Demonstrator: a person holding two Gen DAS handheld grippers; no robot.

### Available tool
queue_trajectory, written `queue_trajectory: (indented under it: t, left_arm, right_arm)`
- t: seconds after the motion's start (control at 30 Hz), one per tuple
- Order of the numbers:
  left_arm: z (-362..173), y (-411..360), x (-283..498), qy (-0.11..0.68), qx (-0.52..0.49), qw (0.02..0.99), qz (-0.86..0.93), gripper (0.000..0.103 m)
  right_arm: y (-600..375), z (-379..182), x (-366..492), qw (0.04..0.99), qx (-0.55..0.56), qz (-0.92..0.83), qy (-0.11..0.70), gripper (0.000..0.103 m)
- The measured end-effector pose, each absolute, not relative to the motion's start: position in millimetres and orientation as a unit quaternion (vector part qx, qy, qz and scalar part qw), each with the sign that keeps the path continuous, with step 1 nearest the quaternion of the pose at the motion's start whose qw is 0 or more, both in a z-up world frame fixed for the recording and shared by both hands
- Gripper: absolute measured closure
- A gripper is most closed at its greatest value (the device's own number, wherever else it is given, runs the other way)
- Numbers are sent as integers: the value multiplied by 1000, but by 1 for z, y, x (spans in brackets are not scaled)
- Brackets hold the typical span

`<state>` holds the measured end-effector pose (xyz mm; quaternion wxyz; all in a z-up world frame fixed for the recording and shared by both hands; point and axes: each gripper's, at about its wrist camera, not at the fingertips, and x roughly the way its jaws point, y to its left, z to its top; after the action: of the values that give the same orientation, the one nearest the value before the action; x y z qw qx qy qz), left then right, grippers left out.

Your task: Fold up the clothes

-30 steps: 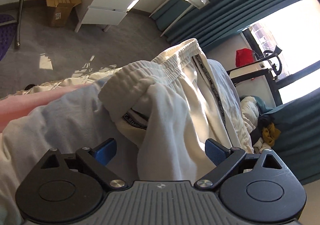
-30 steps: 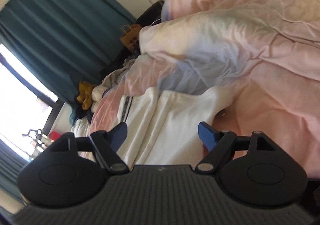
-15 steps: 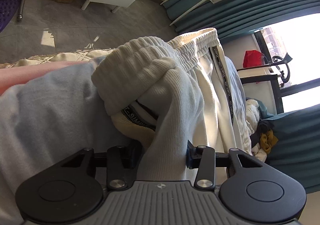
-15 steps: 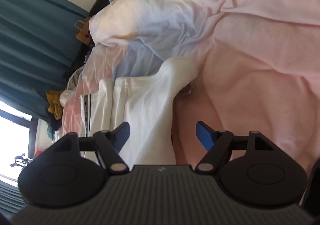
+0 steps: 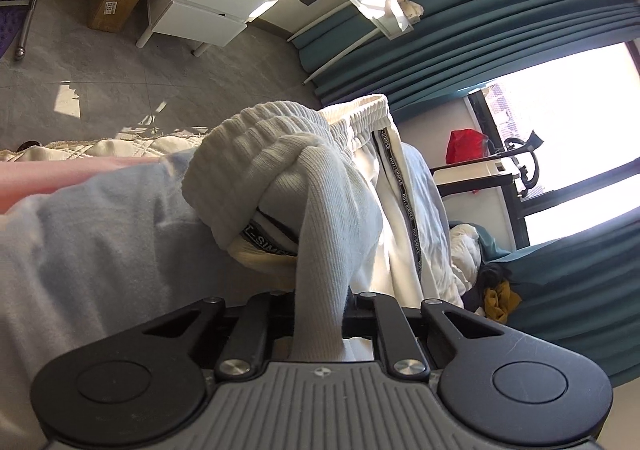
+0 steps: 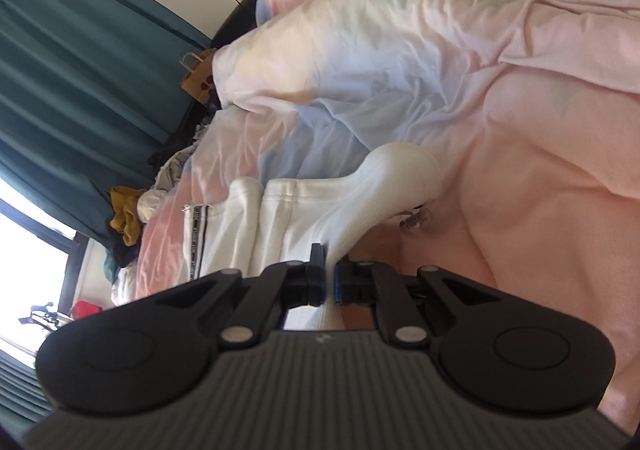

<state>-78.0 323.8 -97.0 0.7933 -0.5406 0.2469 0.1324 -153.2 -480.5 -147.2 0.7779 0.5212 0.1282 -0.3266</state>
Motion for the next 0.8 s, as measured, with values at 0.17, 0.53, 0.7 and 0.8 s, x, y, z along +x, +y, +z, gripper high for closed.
queue_trajectory:
  t: [0.17, 0.53, 0.7, 0.8]
  left_arm:
    - [-71, 329, -107, 221, -542, 802, 120, 92]
    - [-29, 350, -28, 273, -541, 789, 106, 91]
    - [-4, 347, 68, 289, -507, 803, 120, 91]
    - [2, 342, 126, 297, -479, 816, 131, 91]
  right_arm:
    - [-486, -125, -157, 791, 518, -308, 111, 96]
    - [-493, -58, -107, 838, 473, -255, 97, 96]
    - [-489, -28, -6, 859, 434, -248, 109, 96]
    - [-488, -30, 59, 866, 412, -258, 117, 96]
